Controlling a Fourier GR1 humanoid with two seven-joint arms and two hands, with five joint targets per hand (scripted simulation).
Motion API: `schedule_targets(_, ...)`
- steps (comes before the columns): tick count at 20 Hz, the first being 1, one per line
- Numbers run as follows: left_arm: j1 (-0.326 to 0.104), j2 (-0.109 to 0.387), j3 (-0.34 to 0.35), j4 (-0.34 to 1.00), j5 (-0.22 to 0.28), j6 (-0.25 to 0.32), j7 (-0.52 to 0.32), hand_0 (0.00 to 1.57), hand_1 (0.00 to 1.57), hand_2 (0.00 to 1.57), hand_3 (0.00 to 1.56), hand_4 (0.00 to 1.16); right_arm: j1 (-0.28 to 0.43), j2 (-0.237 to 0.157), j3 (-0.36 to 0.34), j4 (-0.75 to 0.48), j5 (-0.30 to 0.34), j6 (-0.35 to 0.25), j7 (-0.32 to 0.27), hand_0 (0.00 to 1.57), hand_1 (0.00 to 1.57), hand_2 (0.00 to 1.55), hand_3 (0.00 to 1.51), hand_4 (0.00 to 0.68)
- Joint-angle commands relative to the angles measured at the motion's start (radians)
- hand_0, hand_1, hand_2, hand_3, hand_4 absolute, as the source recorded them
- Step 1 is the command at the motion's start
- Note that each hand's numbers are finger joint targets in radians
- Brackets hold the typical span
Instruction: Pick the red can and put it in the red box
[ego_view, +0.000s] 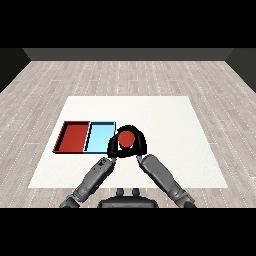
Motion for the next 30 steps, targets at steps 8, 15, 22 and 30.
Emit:
schedule_targets(8,0.008,-0.011,-0.066,-0.082,-0.031,0.123,-0.005,1.57,1.57,1.57,1.5,1.14,0.005,0.005,-0.032,0.004,0.052,0.026,0.098,0.0,0.0,0.0,0.0,0.0)
schedule_targets(15,-0.017,-0.011,0.036,0.038,-0.021,0.024,-0.07,1.57,1.57,1.57,1.48,1.13,0.065,0.005,0.001,-0.103,0.11,-0.032,0.161,0.0,0.0,0.0,0.0,0.0)
schedule_targets(22,-0.054,-0.011,0.083,0.098,-0.009,0.01,-0.077,1.57,1.57,1.57,1.46,1.13,0.154,-0.005,-0.117,-0.097,0.029,0.137,0.081,0.0,0.0,0.0,0.0,0.0)
schedule_targets(30,-0.02,0.058,0.138,-0.02,-0.048,0.011,0.003,1.57,1.57,1.57,1.47,1.13,0.27,-0.104,-0.25,-0.308,-0.032,0.224,0.103,0.0,0.0,0.0,0.0,0.0)
